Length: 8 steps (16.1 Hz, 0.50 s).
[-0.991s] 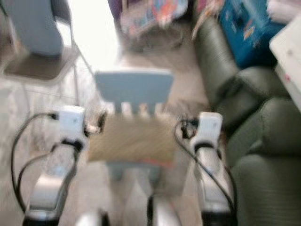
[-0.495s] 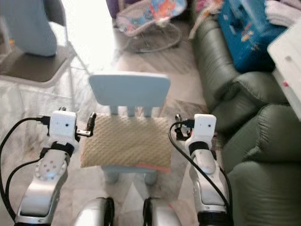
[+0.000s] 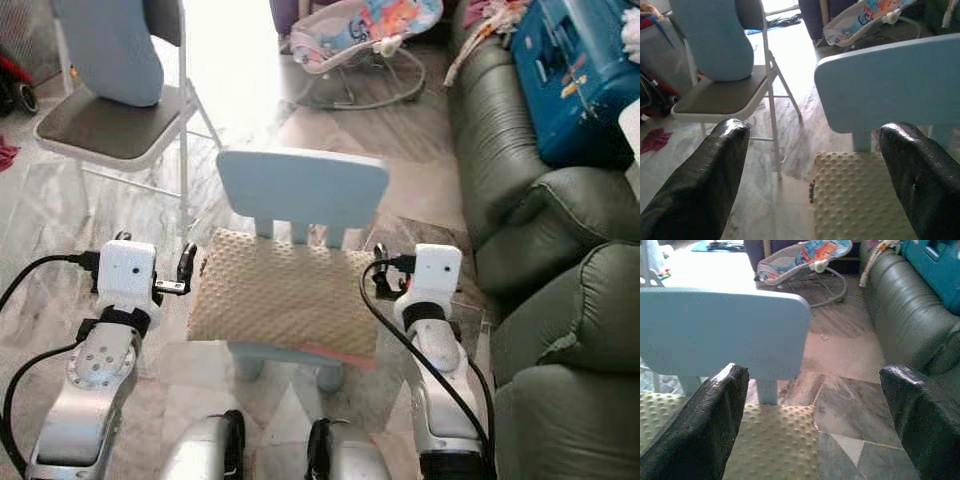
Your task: Move the pillow to the sofa
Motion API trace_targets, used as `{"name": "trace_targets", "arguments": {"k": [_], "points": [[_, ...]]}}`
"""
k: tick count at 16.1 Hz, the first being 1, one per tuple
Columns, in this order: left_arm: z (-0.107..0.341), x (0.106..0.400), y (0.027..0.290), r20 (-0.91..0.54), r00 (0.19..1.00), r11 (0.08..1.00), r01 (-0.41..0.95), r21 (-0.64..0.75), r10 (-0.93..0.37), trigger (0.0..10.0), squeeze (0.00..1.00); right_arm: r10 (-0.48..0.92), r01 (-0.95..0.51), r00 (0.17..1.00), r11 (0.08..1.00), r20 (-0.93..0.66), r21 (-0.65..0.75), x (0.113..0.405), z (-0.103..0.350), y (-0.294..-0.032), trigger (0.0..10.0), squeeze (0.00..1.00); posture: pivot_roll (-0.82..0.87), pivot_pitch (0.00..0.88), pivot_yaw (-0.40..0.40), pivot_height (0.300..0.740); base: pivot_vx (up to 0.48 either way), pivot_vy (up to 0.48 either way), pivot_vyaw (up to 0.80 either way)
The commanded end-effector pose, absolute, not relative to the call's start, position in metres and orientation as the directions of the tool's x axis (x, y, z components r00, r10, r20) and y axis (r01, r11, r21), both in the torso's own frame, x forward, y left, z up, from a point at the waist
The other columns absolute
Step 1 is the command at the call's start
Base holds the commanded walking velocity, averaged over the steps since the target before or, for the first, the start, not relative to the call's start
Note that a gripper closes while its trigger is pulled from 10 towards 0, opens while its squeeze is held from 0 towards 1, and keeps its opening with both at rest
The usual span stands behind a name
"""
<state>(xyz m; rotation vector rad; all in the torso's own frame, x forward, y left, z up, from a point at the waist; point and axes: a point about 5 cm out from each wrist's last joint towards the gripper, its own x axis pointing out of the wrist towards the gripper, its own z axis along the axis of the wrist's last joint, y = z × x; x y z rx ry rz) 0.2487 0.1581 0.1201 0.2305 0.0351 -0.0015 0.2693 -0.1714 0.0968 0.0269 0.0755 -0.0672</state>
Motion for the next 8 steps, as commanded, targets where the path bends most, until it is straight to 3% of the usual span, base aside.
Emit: {"name": "trace_targets", "arguments": {"k": [1,8], "points": [[0.1187,0.2451,0.1616,-0.036,0.999,0.975,-0.005,0.224,0.013,10.0,0.0,-0.088,0.09,0.994,0.996,-0.065,0.027,0.2664,0.0999,-0.1745,10.0,0.0,0.03,0.196,-0.039,0.74,0.0,0.0,0.0],[0.1131,0.2393,0.1668,-0.06,0.998,0.97,0.002,0.242,0.013,10.0,0.0,-0.107,0.11,0.991,0.994,-0.074,0.029,0.2596,0.0986,-0.1784,10.0,0.0,0.02,0.204,-0.041,0.74,0.0,0.0,0.0]]}}
